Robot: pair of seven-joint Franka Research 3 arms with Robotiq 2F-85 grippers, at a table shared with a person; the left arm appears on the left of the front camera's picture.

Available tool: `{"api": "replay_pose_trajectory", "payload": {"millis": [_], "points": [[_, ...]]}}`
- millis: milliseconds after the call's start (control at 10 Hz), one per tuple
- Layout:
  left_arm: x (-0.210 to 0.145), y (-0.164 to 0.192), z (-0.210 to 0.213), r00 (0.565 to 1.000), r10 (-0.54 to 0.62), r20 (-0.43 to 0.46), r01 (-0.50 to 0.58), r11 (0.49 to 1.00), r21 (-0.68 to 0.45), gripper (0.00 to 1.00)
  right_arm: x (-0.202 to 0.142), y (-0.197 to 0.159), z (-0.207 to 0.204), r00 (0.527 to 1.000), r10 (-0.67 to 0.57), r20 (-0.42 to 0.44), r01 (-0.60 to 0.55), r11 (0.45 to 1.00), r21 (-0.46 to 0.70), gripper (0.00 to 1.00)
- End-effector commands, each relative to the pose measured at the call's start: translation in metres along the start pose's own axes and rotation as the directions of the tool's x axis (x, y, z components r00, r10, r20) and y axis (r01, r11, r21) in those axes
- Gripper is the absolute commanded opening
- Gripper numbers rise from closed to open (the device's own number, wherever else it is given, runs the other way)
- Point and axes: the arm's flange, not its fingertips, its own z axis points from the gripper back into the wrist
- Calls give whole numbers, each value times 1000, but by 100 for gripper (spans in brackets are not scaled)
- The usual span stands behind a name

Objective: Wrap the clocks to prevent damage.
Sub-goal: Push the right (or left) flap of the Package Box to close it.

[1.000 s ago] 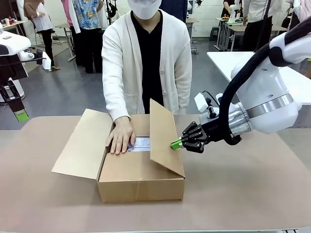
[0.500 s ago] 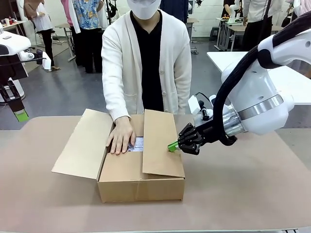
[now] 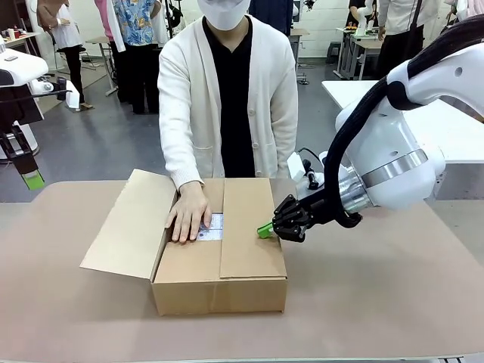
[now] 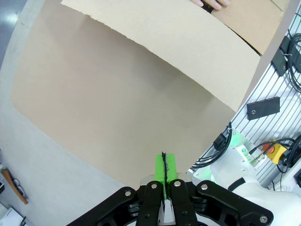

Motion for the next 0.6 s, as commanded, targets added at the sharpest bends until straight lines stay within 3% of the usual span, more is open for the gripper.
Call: {"api": "replay_pose_trajectory", "payload": {"millis": [0,200,500], "points": [[1,0,2,1000,17,-10,-17,1000,4,0,-22,-2,-21,998,-15,-55,14,1000,-24,1],[1,0,2,1000,17,-10,-17,1000,4,0,1,0,0,1000,1,1,-1,1000,0,1],[1,0,2,1000,17,-10,-17,1000,4,0,1,0,0,1000,1,1,-1,1000,0,1]]}}
